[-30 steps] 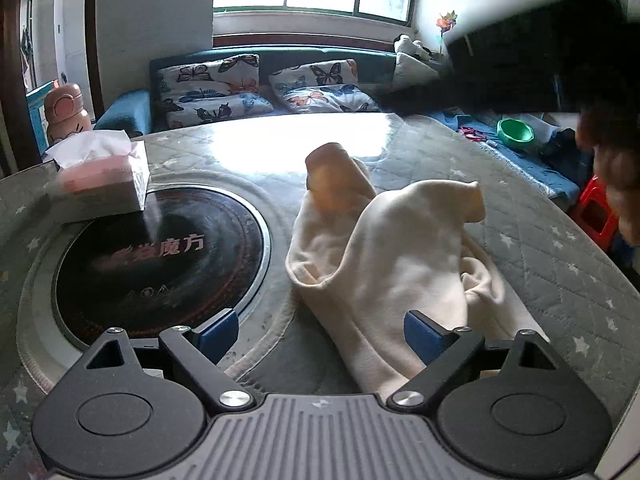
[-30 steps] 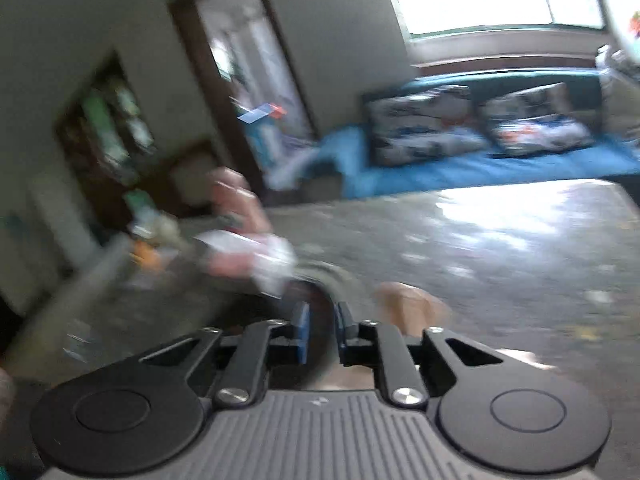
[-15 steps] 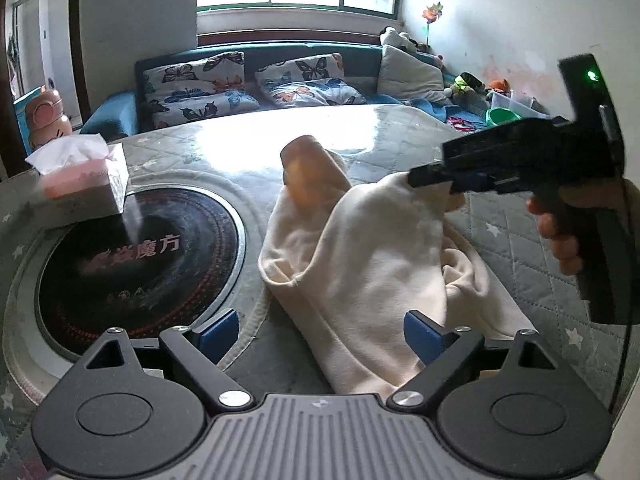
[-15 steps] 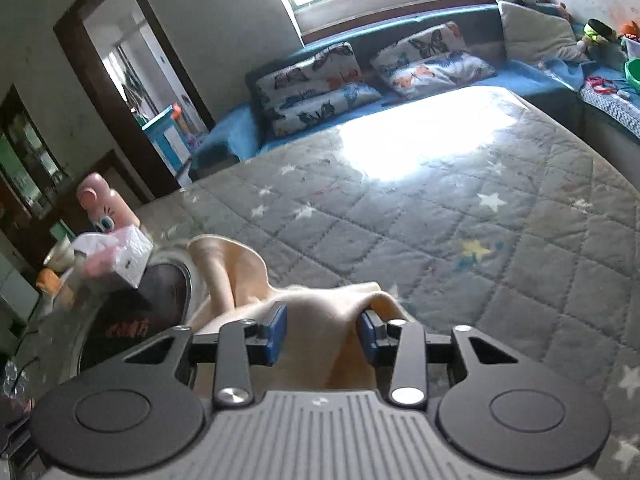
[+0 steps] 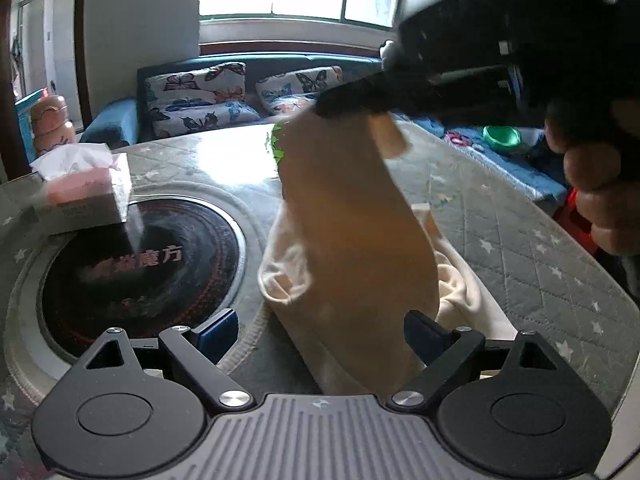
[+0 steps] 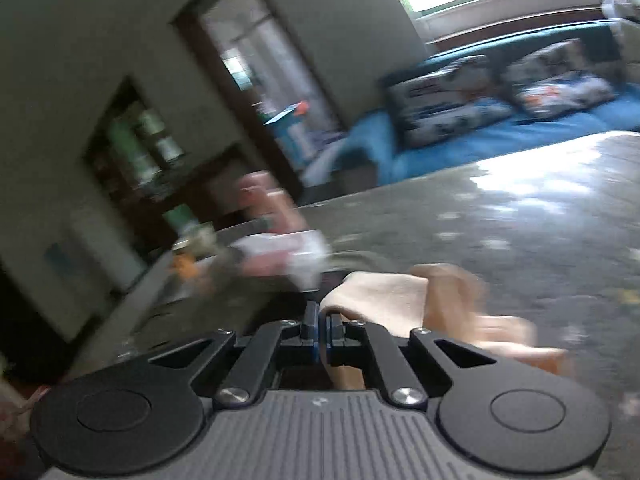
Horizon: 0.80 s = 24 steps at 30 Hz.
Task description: Fold clothes
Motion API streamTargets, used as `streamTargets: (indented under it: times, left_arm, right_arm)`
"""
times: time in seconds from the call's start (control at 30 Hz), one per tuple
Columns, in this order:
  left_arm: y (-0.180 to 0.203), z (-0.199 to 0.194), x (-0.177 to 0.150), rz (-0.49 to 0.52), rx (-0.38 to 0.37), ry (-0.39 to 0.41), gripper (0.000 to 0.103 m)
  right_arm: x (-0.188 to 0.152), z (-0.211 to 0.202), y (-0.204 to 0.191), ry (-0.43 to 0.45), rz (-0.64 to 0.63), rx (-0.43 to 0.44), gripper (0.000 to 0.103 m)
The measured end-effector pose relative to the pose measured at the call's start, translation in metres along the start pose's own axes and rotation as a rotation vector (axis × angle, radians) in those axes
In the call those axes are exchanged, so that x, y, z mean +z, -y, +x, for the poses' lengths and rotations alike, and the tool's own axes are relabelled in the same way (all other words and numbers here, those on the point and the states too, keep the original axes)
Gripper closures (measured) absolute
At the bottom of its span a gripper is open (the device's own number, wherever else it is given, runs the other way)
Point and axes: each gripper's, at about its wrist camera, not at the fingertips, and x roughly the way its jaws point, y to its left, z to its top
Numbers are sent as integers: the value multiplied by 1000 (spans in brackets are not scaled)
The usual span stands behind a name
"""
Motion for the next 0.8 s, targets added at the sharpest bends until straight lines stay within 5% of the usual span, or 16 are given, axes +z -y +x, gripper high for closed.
streamTargets:
  times: [0.13, 0.27, 0.43, 0.53, 0.8]
  left_arm:
    - [-18, -12, -4, -50, 23, 14, 8]
    - [-40, -21, -13, -98, 52, 17, 6]
    - [-67, -20, -25, -159, 103, -2, 6]
    - [-81, -20, -31, -196, 139, -8, 6]
    - [-109, -39, -36, -218, 222, 4, 6]
  right_arm:
    - [1, 18, -40, -58, -34, 133, 100]
    - [-3, 23, -68, -107, -134, 158, 73]
    - [-7, 20, -89, -149, -218, 156, 69]
    - [-8, 6, -76, -147, -238, 106, 61]
    - [-23, -25, 11, -107, -238, -328, 61]
